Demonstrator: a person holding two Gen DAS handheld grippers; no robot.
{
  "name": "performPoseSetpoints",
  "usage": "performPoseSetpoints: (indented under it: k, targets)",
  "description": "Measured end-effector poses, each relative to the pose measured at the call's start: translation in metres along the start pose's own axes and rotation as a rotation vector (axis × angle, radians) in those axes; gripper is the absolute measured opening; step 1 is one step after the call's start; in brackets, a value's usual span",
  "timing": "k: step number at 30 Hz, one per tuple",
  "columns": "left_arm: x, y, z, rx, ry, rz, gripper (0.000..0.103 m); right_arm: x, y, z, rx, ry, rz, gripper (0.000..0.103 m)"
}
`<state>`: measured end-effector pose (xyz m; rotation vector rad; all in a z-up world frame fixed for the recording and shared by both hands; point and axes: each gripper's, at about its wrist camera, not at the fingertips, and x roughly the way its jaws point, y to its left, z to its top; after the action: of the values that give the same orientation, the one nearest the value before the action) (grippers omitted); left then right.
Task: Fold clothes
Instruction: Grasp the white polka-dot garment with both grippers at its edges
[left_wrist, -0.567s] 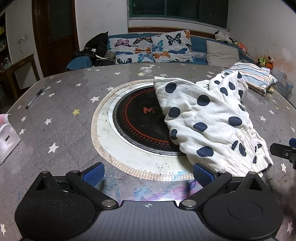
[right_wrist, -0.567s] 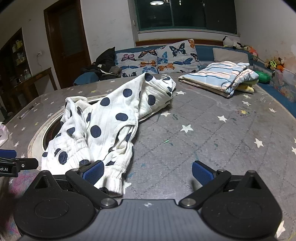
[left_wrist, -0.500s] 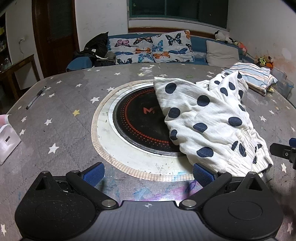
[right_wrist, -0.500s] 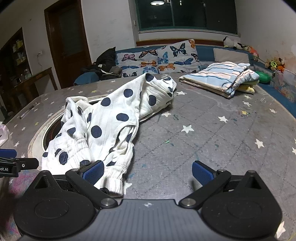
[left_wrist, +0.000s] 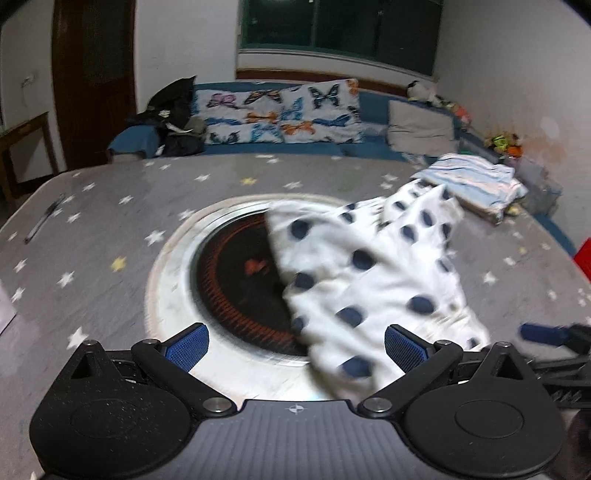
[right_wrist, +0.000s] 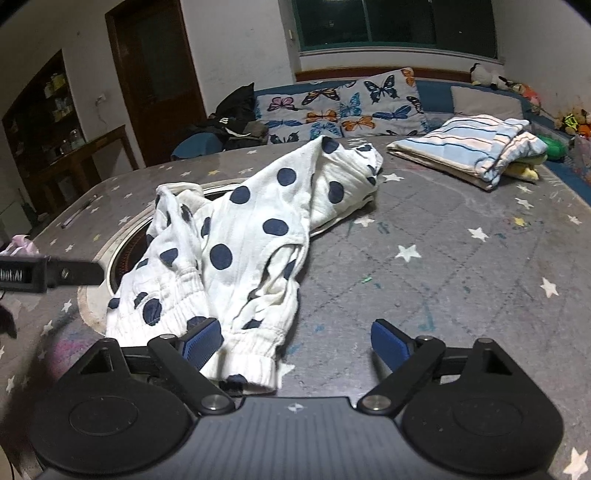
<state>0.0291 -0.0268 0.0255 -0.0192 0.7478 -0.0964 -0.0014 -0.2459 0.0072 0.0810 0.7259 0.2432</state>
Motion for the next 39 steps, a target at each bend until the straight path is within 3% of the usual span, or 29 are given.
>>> performPoseSetpoints:
  k: [8, 11, 14, 16, 19, 22, 27, 33, 39]
  targets:
    - [0.015, -0.029, 0.027, 0.004, 0.013, -0.058, 0.102, 0.009, 0.0, 0.003, 0.001, 0.034, 0.053, 0.071]
    - [0.023, -0.036, 0.032, 0.007, 0.025, -0.06, 0.096, 0.013, -0.001, 0.003, 0.005, 0.052, 0.076, 0.061]
    - [0.034, -0.041, 0.034, 0.011, 0.065, -0.063, 0.08, 0.014, -0.001, 0.003, 0.003, 0.055, 0.092, 0.051]
    - [0.042, -0.041, 0.034, 0.008, 0.091, -0.063, 0.059, 0.014, 0.0, 0.004, 0.011, 0.063, 0.116, 0.036]
    - [0.048, -0.036, 0.033, -0.01, 0.12, -0.087, 0.032, 0.014, 0.0, 0.003, 0.017, 0.067, 0.129, 0.024]
    - [0.046, -0.028, 0.032, -0.024, 0.121, -0.102, 0.013, 0.01, 0.0, 0.003, 0.021, 0.058, 0.137, 0.01]
    - [0.032, -0.011, 0.033, -0.049, 0.097, -0.127, 0.003, -0.004, -0.003, 0.004, 0.031, 0.044, 0.165, 0.008]
    - [0.003, 0.016, 0.027, -0.077, 0.078, -0.164, 0.002, -0.035, -0.001, 0.003, 0.002, 0.035, 0.21, 0.007]
    - [-0.032, 0.05, 0.008, -0.121, 0.102, -0.224, 0.002, -0.077, 0.003, -0.008, -0.052, 0.085, 0.282, 0.007]
